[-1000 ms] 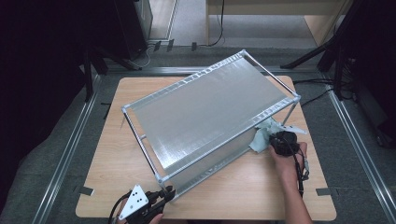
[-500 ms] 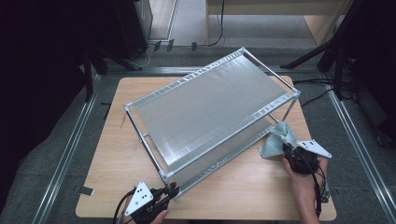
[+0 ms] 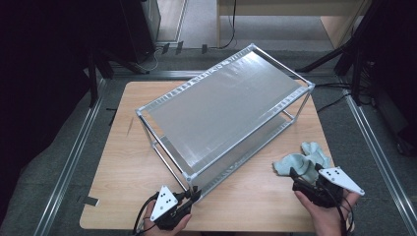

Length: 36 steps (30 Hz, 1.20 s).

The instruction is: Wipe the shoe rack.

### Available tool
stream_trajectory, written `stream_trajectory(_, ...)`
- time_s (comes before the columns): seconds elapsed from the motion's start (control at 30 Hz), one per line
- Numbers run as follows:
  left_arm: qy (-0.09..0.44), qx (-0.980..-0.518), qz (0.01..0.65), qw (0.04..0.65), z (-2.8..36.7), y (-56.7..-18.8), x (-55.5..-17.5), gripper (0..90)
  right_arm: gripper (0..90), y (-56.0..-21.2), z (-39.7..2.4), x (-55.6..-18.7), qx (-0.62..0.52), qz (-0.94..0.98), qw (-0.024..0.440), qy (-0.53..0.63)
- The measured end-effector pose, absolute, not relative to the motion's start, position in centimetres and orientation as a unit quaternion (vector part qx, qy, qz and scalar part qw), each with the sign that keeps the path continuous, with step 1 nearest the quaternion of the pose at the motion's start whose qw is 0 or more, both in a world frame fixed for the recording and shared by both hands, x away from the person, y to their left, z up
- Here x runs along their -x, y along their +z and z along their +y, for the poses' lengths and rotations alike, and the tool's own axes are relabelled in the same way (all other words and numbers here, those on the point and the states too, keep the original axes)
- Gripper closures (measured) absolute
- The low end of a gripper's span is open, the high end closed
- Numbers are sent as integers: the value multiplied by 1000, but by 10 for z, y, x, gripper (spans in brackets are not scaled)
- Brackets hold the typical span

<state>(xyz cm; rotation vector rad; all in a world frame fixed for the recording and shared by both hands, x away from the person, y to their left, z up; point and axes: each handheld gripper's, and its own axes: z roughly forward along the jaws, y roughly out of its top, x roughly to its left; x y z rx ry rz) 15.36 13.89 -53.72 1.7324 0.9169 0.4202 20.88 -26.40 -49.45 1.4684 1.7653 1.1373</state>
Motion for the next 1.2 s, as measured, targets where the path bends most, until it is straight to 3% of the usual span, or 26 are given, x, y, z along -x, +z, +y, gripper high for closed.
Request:
stream_trajectory(0.23, 167, -729, 366, 554, 134, -538, -163, 767, 111, -497, -213, -195, -505, 685, 268, 451)
stream_trajectory(0.4, 167, -721, 355, 571, 157, -533, -158, 531, 37, -495, -169, -181, -469, 710, 235, 470)
stream_trajectory(0.5, 177, -712, 358, 577, 179, -529, -155, 460, 23, -495, -144, -172, -445, 723, 223, 479)
stream_trajectory(0.77, 223, -668, 436, 560, 234, -529, -174, 444, 27, -505, -82, -164, -387, 751, 188, 500)
stream_trajectory(1.03, 247, -660, 482, 520, 246, -537, -201, 474, 302, -518, -33, -161, -367, 758, 181, 508)
stream_trajectory(1.13, 249, -652, 500, 513, 252, -540, -214, 474, 493, -517, -27, -163, -370, 752, 171, 518)
stream_trajectory(1.2, 242, -644, 516, 510, 256, -541, -223, 474, 674, -516, -27, -163, -370, 746, 175, 526)
